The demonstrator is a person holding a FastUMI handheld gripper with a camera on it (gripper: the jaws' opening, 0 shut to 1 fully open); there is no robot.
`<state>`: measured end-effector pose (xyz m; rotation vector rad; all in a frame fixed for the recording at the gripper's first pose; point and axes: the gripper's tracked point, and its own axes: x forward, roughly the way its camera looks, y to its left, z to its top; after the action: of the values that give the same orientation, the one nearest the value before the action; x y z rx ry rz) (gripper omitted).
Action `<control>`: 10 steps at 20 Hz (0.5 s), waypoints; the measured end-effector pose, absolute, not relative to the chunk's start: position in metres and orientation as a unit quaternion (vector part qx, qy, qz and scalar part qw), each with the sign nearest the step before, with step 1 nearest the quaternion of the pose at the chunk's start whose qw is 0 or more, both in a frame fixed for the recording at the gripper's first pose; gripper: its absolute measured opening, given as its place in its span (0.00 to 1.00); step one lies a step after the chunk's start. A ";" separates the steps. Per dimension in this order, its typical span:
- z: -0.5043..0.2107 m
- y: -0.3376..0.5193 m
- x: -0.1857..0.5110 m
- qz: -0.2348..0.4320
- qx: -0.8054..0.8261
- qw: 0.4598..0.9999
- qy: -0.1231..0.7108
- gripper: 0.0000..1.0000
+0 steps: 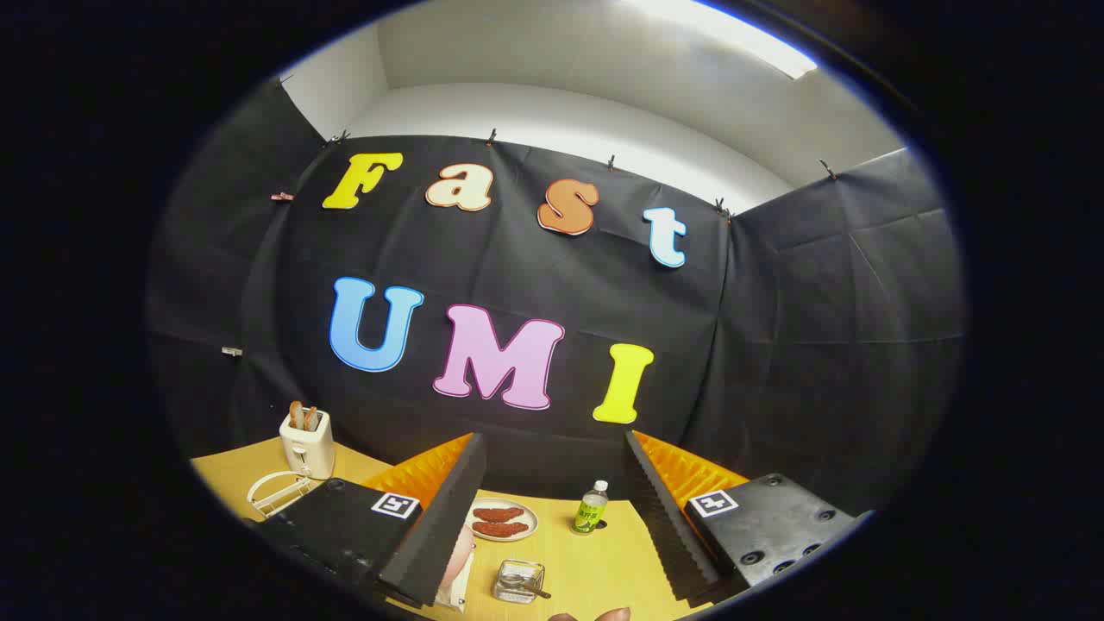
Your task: Take the plate from the dish rack, then take the spoon from the basket and place it into the plate.
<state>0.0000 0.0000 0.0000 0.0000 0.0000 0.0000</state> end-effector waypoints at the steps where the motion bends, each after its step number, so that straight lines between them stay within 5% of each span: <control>1: -0.003 0.001 0.001 0.001 0.001 1.000 0.003 0.97; 10: -0.015 -0.001 -0.002 0.004 0.007 1.000 0.019 0.97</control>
<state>-0.0024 -0.0014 -0.0151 0.0148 0.0388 0.0081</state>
